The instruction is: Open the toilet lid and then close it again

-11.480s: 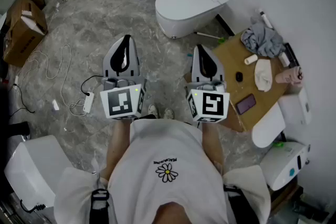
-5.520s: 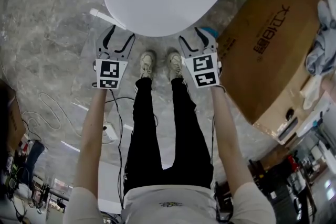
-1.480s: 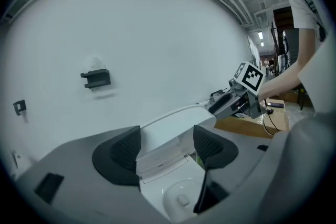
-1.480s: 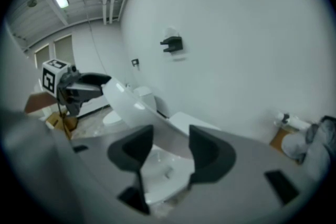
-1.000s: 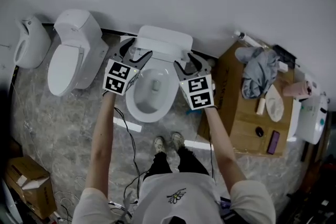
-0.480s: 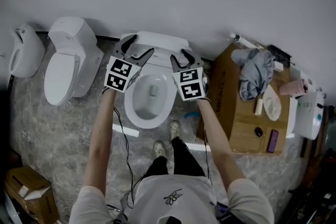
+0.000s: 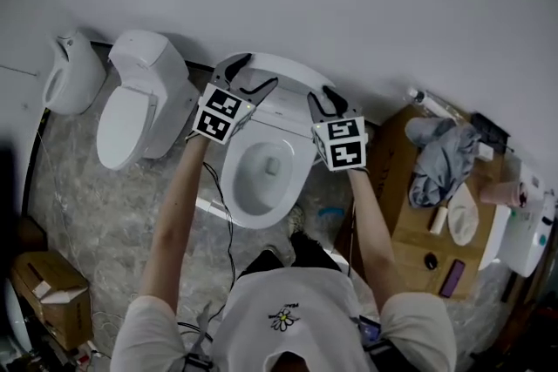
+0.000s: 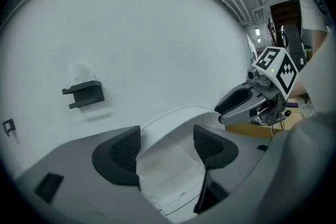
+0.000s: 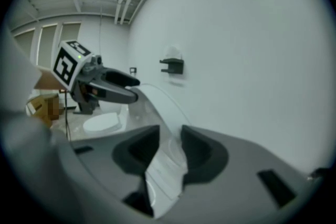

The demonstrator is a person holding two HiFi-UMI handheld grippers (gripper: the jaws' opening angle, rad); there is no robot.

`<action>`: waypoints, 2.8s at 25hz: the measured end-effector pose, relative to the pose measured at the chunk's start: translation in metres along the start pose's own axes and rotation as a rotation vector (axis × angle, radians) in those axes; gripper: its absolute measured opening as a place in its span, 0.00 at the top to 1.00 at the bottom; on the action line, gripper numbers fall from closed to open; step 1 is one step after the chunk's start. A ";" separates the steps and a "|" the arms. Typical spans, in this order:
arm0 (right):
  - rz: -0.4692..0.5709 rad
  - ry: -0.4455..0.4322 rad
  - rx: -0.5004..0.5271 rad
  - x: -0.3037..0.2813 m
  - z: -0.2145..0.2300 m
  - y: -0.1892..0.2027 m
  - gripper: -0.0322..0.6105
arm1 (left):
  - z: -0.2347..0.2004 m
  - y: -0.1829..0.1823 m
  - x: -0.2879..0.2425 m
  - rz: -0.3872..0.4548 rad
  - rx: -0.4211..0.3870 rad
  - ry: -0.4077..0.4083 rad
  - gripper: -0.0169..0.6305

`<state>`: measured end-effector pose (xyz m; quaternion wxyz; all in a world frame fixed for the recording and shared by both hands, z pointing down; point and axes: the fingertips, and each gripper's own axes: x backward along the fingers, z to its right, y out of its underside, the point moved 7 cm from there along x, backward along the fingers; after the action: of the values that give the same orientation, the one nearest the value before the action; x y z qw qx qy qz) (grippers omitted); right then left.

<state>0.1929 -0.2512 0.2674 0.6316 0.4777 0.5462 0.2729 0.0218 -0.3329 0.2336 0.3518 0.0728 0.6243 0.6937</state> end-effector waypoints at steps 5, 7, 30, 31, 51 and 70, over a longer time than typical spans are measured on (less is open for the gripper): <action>-0.020 -0.009 -0.004 -0.023 0.028 -0.017 0.71 | -0.022 -0.015 -0.033 0.000 0.031 0.003 0.45; -0.033 -0.002 -0.002 -0.030 0.036 -0.020 0.72 | -0.028 -0.018 -0.044 -0.009 0.028 0.011 0.45; -0.100 0.046 0.040 -0.100 0.103 -0.044 0.75 | -0.078 -0.033 -0.139 -0.066 0.045 0.022 0.45; -0.100 0.045 0.043 -0.102 0.104 -0.044 0.76 | -0.080 -0.033 -0.140 -0.066 0.046 0.023 0.45; -0.039 0.083 0.027 -0.079 0.094 -0.052 0.76 | -0.072 -0.042 -0.116 -0.009 0.102 0.004 0.45; 0.399 0.177 -0.024 0.130 -0.040 -0.050 0.90 | 0.087 -0.042 0.139 0.301 0.238 -0.392 0.93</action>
<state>0.1789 -0.1456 0.1686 0.5202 0.5430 0.4911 0.4398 -0.0176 -0.1831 0.1659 0.3478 0.3387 0.6036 0.6325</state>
